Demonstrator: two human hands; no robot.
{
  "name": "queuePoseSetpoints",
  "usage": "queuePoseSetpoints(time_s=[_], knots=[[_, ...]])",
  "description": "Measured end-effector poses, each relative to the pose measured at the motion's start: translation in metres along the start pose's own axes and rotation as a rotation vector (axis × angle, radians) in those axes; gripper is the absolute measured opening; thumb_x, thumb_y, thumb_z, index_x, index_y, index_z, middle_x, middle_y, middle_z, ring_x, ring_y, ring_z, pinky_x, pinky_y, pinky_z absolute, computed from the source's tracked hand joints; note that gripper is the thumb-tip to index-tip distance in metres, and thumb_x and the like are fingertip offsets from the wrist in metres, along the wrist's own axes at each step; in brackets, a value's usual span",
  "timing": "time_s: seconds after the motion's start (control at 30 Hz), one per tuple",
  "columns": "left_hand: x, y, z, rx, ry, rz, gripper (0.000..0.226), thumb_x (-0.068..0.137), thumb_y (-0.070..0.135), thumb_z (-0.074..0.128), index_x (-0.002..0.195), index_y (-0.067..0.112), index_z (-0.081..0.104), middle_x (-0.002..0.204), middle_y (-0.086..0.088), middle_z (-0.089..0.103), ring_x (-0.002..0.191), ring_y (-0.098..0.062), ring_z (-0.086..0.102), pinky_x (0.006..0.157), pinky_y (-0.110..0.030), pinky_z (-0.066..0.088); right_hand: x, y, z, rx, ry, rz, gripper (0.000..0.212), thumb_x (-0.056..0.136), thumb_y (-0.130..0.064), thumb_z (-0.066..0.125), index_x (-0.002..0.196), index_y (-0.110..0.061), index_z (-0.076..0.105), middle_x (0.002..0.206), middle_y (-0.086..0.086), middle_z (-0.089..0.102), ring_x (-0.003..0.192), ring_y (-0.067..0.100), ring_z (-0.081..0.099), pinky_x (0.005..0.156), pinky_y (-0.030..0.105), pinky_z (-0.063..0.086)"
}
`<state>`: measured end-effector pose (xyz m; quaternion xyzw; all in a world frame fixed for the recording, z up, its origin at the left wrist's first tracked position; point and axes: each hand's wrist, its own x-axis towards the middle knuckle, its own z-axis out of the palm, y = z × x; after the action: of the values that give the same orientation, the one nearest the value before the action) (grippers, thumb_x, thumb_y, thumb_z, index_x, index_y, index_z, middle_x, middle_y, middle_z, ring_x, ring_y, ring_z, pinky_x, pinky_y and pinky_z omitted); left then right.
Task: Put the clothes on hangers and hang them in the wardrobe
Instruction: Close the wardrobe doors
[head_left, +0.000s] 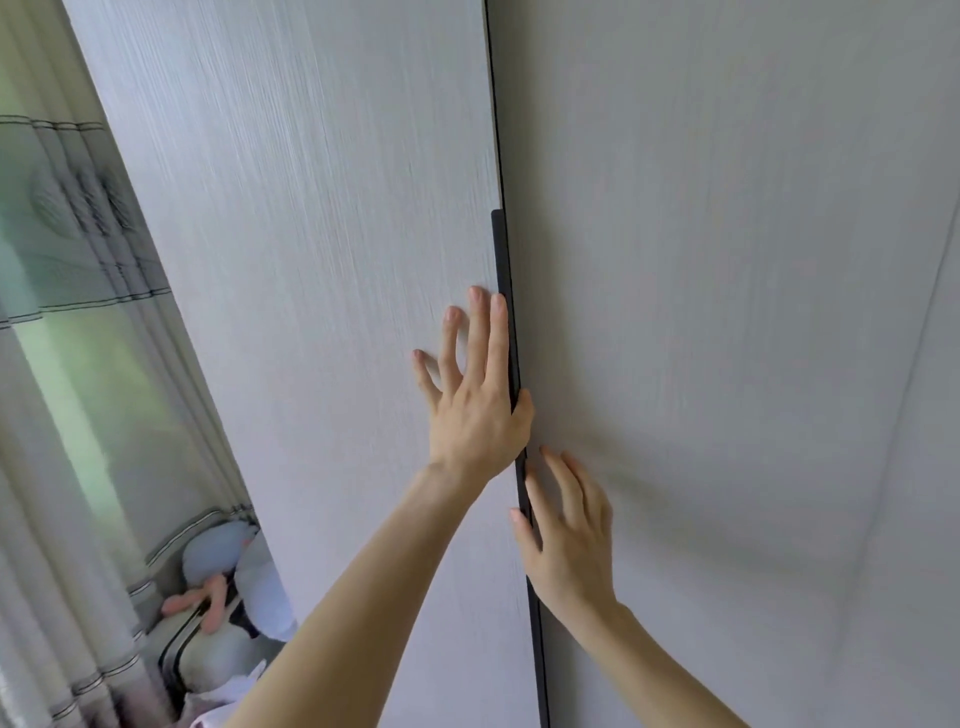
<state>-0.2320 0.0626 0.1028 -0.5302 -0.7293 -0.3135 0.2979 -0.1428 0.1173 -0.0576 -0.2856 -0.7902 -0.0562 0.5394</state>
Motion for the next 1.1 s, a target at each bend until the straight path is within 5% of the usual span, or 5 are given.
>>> queuePoseSetpoints(time_s=[0.3,0.73,0.93,1.1], knots=[[0.010,-0.011,0.029,0.069,0.051,0.038,0.095,0.099,0.039,0.047,0.149,0.029,-0.033,0.158,0.010,-0.035,0.148,-0.021,-0.029,0.116,-0.069,-0.002,0.009,0.014,0.016,-0.028,0.057,-0.046,0.044,0.092,-0.030,0.065,0.132,-0.013,0.063,0.148,0.008,0.047,0.136,0.031,0.043,0.106,0.049,0.039],[0.020,-0.039,0.073,0.155,0.312,0.175,0.072,0.104,0.057,0.024,0.158,0.024,-0.010,0.164,0.000,0.000,0.153,-0.024,-0.002,0.117,-0.067,0.008,0.010,0.050,0.036,-0.126,0.194,-0.254,0.048,0.092,-0.045,0.067,0.133,-0.020,0.063,0.148,0.001,0.051,0.139,0.023,0.043,0.105,0.044,0.044],[0.009,-0.069,0.092,0.252,0.391,0.307,0.072,0.099,0.059,0.023,0.159,0.021,0.011,0.163,-0.004,0.016,0.153,-0.023,0.008,0.119,-0.059,0.011,-0.001,0.067,0.063,-0.293,0.145,-0.327,0.066,0.098,-0.049,0.043,0.155,-0.019,0.031,0.163,0.001,0.024,0.150,0.022,0.023,0.119,0.046,0.014],[-0.015,-0.094,0.110,0.339,0.431,0.332,0.060,0.101,0.042,0.024,0.158,0.022,0.022,0.166,0.000,0.013,0.153,-0.022,0.017,0.121,-0.051,0.007,-0.007,0.066,0.077,-0.332,0.144,-0.325,0.064,0.099,-0.044,0.031,0.156,-0.015,0.026,0.166,0.002,0.014,0.153,0.022,0.014,0.120,0.049,0.009]])
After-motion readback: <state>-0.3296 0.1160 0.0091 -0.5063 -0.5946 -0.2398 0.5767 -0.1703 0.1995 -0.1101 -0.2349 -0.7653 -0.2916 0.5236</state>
